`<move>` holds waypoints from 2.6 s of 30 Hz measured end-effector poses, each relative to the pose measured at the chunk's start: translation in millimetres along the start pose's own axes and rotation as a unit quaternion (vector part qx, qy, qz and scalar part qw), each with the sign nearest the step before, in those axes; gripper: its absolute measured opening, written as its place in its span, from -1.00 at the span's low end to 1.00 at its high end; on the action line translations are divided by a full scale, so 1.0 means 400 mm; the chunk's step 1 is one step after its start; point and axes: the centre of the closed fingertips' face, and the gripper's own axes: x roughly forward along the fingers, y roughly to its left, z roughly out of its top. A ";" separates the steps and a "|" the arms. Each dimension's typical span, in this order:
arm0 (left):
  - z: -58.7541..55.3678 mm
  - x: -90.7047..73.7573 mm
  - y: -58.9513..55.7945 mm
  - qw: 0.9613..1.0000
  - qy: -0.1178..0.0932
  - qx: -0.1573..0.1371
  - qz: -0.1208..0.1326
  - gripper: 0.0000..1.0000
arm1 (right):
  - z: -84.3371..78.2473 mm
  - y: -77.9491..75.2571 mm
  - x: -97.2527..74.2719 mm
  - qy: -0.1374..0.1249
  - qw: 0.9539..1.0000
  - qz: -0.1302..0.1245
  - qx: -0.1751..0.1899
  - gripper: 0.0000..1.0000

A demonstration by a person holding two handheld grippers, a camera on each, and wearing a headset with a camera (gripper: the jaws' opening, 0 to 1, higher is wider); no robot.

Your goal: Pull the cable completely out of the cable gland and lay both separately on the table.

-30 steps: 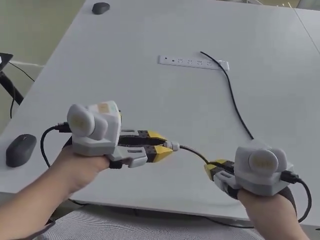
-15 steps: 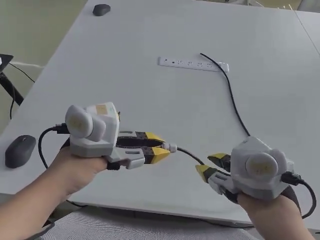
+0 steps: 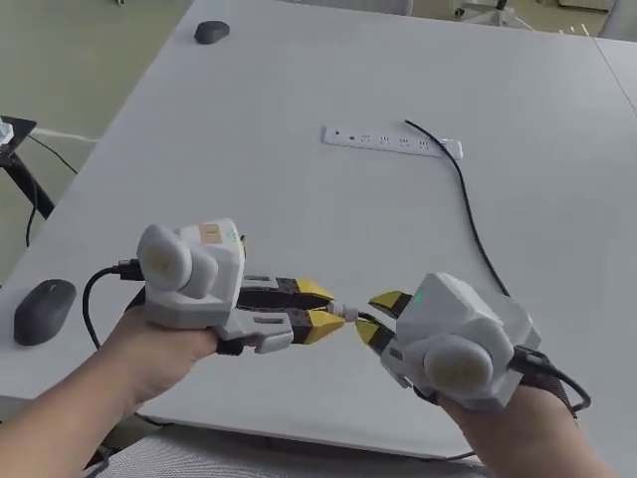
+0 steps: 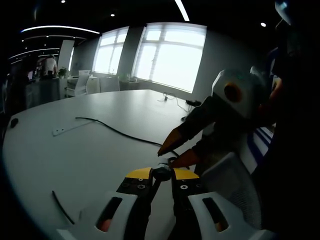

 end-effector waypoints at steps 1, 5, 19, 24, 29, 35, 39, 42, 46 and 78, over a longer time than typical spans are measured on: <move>-0.001 0.000 0.000 1.000 0.001 0.000 0.000 -0.70 | -0.001 0.001 0.002 0.003 1.000 0.001 -0.007 -0.86; -0.004 -0.001 0.006 1.000 0.004 -0.001 0.001 -0.70 | -0.004 0.008 0.008 0.005 1.000 0.007 -0.021 -0.93; -0.009 0.006 0.011 1.000 0.009 0.007 0.002 -0.70 | -0.013 0.007 0.014 0.010 1.000 0.011 -0.008 -1.00; -0.005 0.004 0.012 1.000 0.008 0.008 0.002 -0.70 | -0.015 0.000 0.015 0.010 1.000 0.007 0.010 -1.00; -0.004 -0.002 0.021 1.000 0.005 0.006 0.007 -0.70 | -0.031 -0.016 0.015 0.014 0.999 -0.001 0.029 -1.00; 0.000 -0.003 0.020 1.000 0.002 0.005 0.007 -0.70 | -0.065 -0.034 0.009 0.019 0.996 -0.011 0.090 -1.00; -0.001 -0.003 0.018 1.000 0.002 0.004 0.008 -0.70 | -0.092 -0.043 0.007 0.021 0.990 -0.015 0.140 -1.00; -0.002 -0.002 0.013 1.000 0.004 0.005 0.008 -0.70 | -0.116 -0.052 0.007 0.026 0.986 -0.021 0.165 -1.00; -0.002 -0.001 0.009 1.000 0.005 0.006 0.007 -0.70 | -0.157 -0.060 0.009 0.036 0.977 -0.032 0.207 -1.00; -0.002 -0.005 0.009 1.000 0.003 0.013 0.008 -0.70 | -0.269 -0.054 0.003 0.044 0.927 -0.055 0.368 -0.96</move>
